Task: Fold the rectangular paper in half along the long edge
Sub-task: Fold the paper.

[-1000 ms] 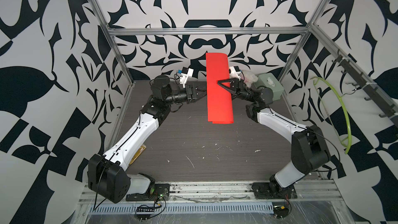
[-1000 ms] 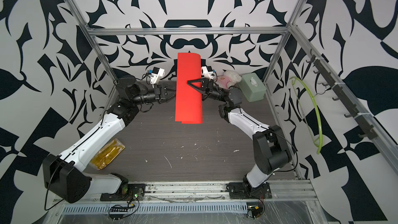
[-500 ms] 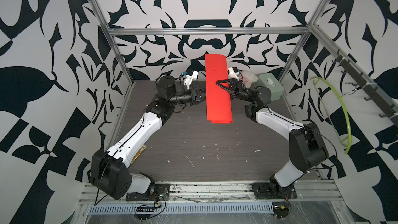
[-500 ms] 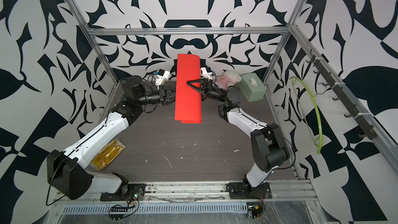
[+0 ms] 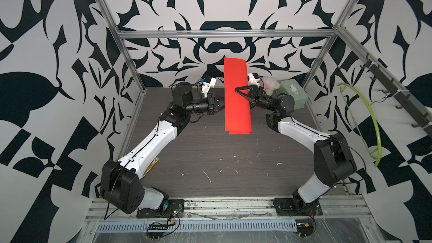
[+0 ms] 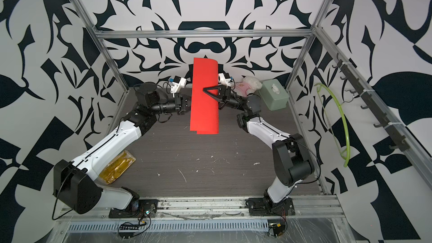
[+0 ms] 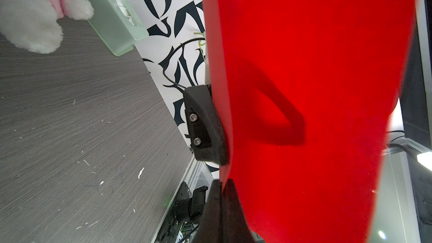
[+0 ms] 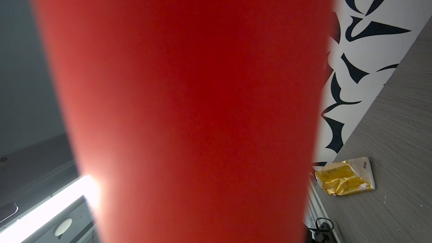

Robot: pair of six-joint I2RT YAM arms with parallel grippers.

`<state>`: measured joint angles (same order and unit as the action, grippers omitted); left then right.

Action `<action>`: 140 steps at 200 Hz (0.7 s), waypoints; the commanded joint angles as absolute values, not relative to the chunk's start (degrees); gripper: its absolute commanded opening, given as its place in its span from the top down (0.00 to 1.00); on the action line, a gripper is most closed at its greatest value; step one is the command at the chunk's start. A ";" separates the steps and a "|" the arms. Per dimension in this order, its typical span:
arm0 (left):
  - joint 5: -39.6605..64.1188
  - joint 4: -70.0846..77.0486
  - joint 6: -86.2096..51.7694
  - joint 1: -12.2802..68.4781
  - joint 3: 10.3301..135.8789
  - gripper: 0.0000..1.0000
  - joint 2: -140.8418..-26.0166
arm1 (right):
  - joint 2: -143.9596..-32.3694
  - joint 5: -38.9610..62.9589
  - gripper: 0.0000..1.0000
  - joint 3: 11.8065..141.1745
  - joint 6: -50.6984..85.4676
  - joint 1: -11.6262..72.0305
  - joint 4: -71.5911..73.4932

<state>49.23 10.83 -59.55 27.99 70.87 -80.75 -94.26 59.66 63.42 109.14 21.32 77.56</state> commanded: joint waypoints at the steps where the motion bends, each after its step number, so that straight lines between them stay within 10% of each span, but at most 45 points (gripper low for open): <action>1: 49.26 9.23 -57.48 27.82 72.31 1.00 -78.76 | -92.52 60.05 0.46 63.67 108.64 20.84 80.94; 140: 49.59 7.82 -56.25 26.37 71.40 1.00 -77.02 | -93.10 60.06 0.43 63.11 108.99 20.31 80.77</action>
<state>49.23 7.79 -57.36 26.61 70.87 -78.48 -94.26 59.96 63.13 109.16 20.58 77.58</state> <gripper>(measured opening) 0.049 0.571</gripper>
